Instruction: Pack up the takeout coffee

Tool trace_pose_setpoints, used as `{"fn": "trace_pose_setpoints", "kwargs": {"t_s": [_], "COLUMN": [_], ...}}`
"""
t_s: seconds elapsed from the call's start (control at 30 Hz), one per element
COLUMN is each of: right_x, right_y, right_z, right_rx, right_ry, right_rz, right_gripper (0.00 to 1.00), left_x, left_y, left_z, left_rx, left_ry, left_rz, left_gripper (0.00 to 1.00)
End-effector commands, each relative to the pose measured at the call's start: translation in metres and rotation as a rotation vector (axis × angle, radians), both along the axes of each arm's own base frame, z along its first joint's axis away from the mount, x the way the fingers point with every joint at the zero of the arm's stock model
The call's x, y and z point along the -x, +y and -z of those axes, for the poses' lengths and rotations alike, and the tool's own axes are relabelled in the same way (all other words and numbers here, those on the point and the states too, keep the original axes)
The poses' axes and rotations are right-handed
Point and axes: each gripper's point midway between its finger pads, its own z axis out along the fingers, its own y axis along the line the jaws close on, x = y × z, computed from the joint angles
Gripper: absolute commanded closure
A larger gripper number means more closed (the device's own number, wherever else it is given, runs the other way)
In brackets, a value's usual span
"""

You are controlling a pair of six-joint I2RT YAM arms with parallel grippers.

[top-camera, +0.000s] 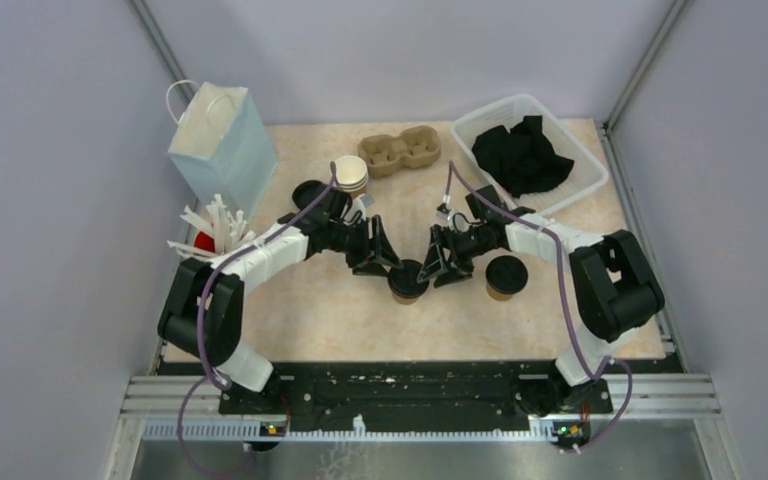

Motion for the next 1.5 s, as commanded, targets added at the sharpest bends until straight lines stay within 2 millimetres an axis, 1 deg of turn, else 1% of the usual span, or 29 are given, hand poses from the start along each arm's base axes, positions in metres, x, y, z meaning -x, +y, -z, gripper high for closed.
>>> {"fn": "trace_pose_setpoints", "kwargs": {"t_s": [0.0,0.03,0.1,0.2,0.27,0.37,0.43,0.5,0.57,0.63,0.67,0.73,0.8,0.83,0.97,1.07,1.1,1.17,1.23,1.27,1.4,1.47], "right_x": [0.002,0.002,0.001,0.0,-0.003,-0.007,-0.01,-0.011,-0.007,0.003,0.008,0.018,0.02,0.018,0.014,0.011,0.009,0.005,0.001,0.0,-0.003,-0.002], "right_y": [0.014,0.014,0.011,0.003,-0.003,-0.006,-0.006,-0.002,0.005,0.011,0.015,0.021,0.022,0.023,0.022,0.013,0.011,0.009,0.011,0.012,0.008,0.003], "right_z": [-0.008,-0.004,0.007,0.029,0.041,0.047,0.039,0.018,-0.009,-0.027,-0.031,-0.03,-0.02,-0.013,0.017,0.041,0.043,0.038,0.022,0.013,-0.016,-0.026], "right_rx": [-0.084,-0.08,-0.055,-0.01,0.03,0.06,0.064,0.025,-0.047,-0.107,-0.116,-0.122,-0.113,-0.111,-0.066,0.014,0.035,0.05,0.036,0.026,0.043,0.067], "right_ry": [-0.023,-0.017,-0.01,0.007,0.009,0.005,-0.01,-0.023,-0.034,-0.028,-0.026,-0.025,-0.014,-0.016,0.01,0.006,0.004,-0.016,-0.042,-0.052,-0.103,-0.121], "right_rz": [-0.026,-0.02,-0.003,0.024,0.046,0.053,0.049,0.04,0.029,-0.005,-0.022,-0.052,-0.043,-0.032,-0.001,0.007,0.005,0.007,0.013,0.015,0.021,0.023], "right_gripper": [0.36,0.38,0.46,0.55,0.58,0.6,0.6,0.56,0.46,0.36,0.34,0.3,0.3,0.31,0.46,0.5,0.51,0.52,0.51,0.5,0.39,0.33], "left_x": [-0.007,-0.004,0.003,0.018,0.026,0.031,0.03,0.026,0.022,0.019,0.018,0.017,0.017,0.018,0.02,0.021,0.021,0.018,0.015,0.013,0.005,0.001], "left_y": [0.001,0.002,0.005,0.015,0.021,0.028,0.027,0.026,0.023,0.02,0.019,0.017,0.017,0.017,0.018,0.019,0.019,0.018,0.016,0.015,0.01,0.011], "left_z": [0.014,0.018,0.029,0.052,0.062,0.068,0.064,0.055,0.047,0.039,0.036,0.034,0.036,0.037,0.042,0.046,0.044,0.04,0.032,0.028,0.007,-0.001], "left_rx": [-0.009,-0.013,-0.024,-0.074,-0.094,-0.122,-0.125,-0.119,-0.108,-0.09,-0.079,-0.067,-0.069,-0.07,-0.076,-0.083,-0.081,-0.073,-0.065,-0.059,-0.038,-0.048], "left_ry": [0.003,0.014,0.031,0.076,0.09,0.092,0.076,0.06,0.049,0.042,0.042,0.045,0.049,0.053,0.06,0.063,0.06,0.052,0.037,0.03,-0.012,-0.03], "left_rz": [0.013,0.014,0.013,0.014,0.011,0.004,0.009,0.01,0.007,-0.001,-0.005,-0.007,-0.009,-0.006,-0.001,-0.001,-0.001,-0.004,-0.002,-0.002,0.002,0.003], "left_gripper": [0.44,0.47,0.52,0.57,0.59,0.59,0.59,0.59,0.57,0.56,0.56,0.56,0.56,0.56,0.57,0.57,0.57,0.57,0.55,0.53,0.45,0.37]}}
